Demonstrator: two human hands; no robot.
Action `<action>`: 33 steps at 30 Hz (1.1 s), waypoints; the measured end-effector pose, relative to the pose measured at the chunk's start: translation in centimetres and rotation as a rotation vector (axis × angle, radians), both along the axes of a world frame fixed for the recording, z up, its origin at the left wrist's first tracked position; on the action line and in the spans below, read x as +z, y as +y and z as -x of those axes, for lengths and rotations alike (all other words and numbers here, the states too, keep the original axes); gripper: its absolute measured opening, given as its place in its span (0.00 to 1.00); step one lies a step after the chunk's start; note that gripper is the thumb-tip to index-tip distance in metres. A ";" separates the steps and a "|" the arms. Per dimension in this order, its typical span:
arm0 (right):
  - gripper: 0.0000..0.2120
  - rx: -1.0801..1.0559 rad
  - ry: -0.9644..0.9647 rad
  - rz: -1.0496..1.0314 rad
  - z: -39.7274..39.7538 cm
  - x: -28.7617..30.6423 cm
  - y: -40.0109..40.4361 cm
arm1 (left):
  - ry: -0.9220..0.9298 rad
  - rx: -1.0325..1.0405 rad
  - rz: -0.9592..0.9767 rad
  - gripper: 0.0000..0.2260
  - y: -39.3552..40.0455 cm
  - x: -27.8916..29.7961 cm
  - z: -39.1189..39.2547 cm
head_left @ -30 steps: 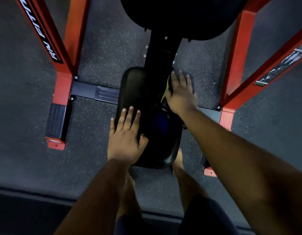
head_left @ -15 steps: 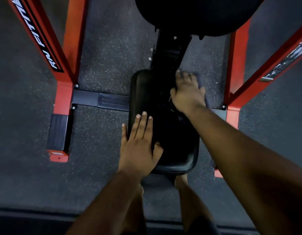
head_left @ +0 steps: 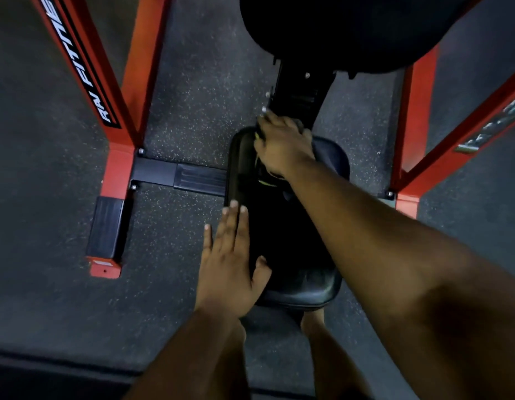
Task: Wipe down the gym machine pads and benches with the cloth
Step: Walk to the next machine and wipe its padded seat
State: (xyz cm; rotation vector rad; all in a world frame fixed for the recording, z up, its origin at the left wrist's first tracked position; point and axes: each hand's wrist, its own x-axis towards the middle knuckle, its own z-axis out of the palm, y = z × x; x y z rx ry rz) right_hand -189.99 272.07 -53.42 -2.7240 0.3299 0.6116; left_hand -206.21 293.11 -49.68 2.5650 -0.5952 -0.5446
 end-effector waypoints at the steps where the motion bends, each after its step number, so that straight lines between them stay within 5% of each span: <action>1: 0.29 0.063 -0.004 -0.015 0.3 0.3 0.9 | -0.012 0.053 0.049 0.38 0.1 0.0 0.2; 7: 0.33 0.371 -0.035 -0.112 9.9 5.1 7.3 | 0.149 0.532 0.451 0.34 1.4 1.3 0.4; 10: 0.34 0.479 -0.057 -0.122 15.4 7.7 8.5 | 0.230 0.606 0.528 0.33 2.7 2.0 0.0; 17: 0.38 0.508 -0.029 0.020 27.0 9.0 2.3 | 0.391 0.151 0.056 0.36 2.3 4.1 1.8; 21: 0.32 0.165 0.071 0.040 27.6 12.0 -2.9 | 0.357 -0.009 -0.191 0.32 0.9 7.8 2.5; 24: 0.35 -0.059 -0.043 -0.098 27.8 16.5 -3.8 | 0.535 0.109 -0.043 0.33 -0.6 12.2 2.6; 28: 0.45 -0.065 -0.276 -0.259 26.6 23.7 0.0 | 0.908 0.333 0.345 0.41 -3.1 19.9 2.3; 33: 0.51 -0.156 -0.531 -0.388 25.0 33.2 2.9 | 0.888 0.258 0.649 0.13 -4.3 31.1 -0.2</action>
